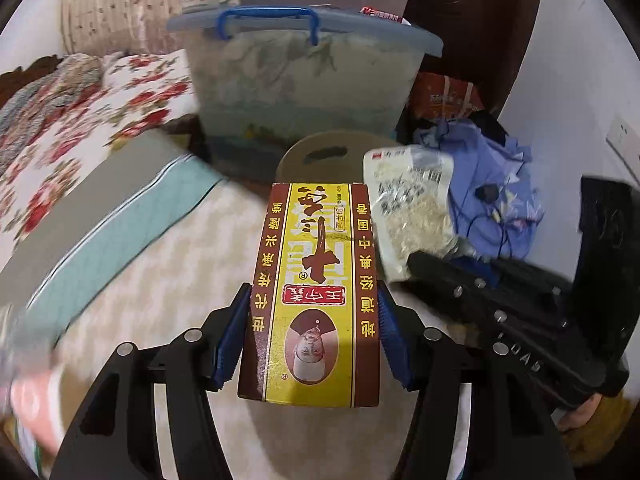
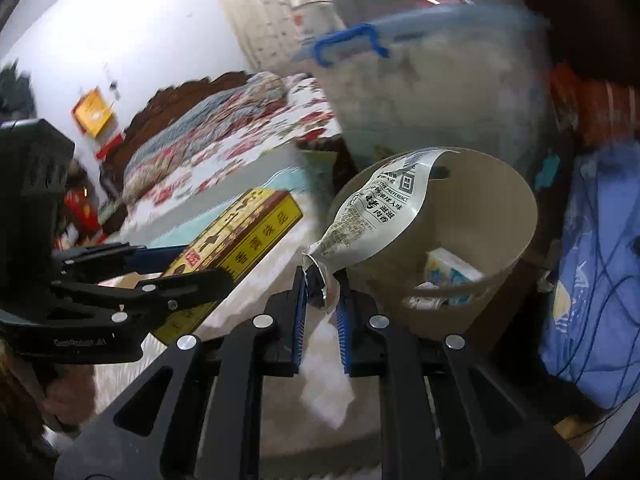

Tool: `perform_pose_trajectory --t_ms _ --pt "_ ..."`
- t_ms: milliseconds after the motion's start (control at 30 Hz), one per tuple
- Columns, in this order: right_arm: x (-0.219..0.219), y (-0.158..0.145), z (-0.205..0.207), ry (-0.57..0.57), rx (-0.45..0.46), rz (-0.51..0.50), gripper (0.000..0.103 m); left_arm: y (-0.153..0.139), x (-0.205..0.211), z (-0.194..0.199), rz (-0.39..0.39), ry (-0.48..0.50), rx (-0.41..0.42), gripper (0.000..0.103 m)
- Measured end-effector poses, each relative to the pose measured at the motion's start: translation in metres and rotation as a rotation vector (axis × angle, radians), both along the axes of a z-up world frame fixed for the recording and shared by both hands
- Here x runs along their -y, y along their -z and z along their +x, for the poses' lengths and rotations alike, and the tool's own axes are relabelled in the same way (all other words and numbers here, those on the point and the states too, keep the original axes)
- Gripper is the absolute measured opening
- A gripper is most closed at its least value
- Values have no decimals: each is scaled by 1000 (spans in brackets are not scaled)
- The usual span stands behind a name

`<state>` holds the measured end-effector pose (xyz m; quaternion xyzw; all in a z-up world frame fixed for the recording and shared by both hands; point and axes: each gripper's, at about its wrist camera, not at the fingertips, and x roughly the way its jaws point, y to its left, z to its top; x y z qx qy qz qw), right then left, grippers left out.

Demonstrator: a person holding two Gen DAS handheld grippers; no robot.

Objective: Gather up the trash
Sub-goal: 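Carry the box and snack bag to the wastebasket and release both, then grasp the blue milk carton with the left gripper while the right grasps a white plastic bag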

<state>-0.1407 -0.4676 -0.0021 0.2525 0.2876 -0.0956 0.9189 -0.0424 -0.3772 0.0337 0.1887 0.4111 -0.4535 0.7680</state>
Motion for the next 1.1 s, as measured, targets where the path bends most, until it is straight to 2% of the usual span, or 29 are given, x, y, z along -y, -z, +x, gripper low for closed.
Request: perform_pose_trajectory --t_ms 100,167,233,267,400,600,767,867,967,1100 --pt "39 10 11 62 -23 91 23 -1 46 16 0 16 -23 59" --pt "52 13 4 132 -10 113 35 2 70 23 31 4 -6 72" --pt "57 11 -5 173 23 122 58 2 82 27 40 -13 16 72" --pt "57 9 -12 193 45 112 61 2 82 28 43 -16 10 72" --pt "48 3 -31 226 82 85 61 -2 55 18 18 -20 3 72" --pt "21 -3 -28 147 109 139 59 -8 -44 -17 0 -49 7 72" --pt "-24 -6 -6 13 97 188 59 -19 -157 -43 -5 -160 73 72" --pt "-62 -7 12 -90 77 203 57 -30 -235 -48 -18 -295 84 72" --pt "-108 -8 32 -220 52 217 55 -42 -311 -46 -33 -487 104 72" --pt "-183 -14 58 -409 13 197 57 -50 -398 -31 -88 -757 77 72"
